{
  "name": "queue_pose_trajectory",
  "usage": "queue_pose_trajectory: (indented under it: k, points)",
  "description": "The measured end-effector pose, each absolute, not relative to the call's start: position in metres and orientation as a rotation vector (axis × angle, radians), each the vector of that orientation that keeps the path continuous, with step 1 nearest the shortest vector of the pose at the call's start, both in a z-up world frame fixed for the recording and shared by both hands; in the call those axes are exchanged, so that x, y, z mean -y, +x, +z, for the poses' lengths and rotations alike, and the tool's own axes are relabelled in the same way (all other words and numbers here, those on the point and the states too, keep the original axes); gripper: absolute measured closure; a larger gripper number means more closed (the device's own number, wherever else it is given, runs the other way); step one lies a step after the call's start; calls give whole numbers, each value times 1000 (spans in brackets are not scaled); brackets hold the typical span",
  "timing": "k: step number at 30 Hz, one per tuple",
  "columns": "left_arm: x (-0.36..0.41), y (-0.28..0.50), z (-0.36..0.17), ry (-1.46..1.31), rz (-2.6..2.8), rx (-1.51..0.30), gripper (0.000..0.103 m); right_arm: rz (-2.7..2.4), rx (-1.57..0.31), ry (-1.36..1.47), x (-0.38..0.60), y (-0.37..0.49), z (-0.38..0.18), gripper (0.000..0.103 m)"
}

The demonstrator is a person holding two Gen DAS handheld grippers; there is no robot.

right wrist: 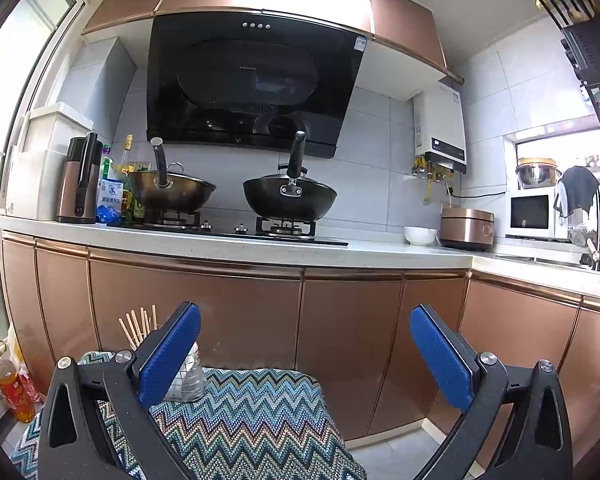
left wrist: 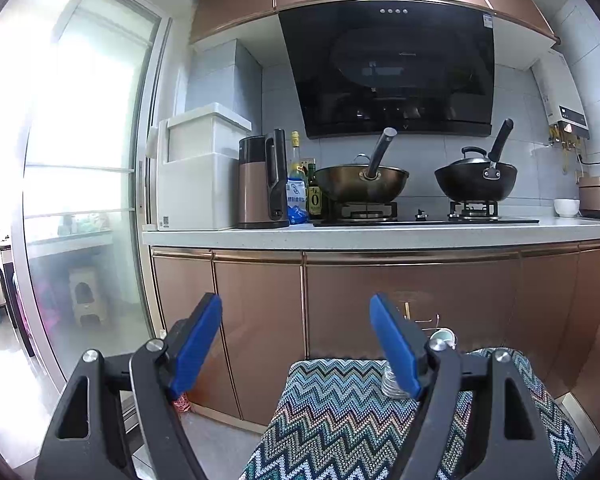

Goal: Organize utensils

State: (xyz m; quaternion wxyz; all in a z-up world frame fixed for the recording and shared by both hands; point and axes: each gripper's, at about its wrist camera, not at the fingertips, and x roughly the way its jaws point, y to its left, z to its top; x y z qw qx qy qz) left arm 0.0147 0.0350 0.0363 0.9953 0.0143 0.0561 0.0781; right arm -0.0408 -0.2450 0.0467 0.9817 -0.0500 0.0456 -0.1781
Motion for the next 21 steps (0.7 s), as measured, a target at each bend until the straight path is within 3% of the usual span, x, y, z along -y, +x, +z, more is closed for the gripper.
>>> queue_pose_trajectory:
  k: [21]
  points:
    - [-38, 15, 35, 29, 156, -112, 28, -363, -96, -101, 247, -41, 47, 0]
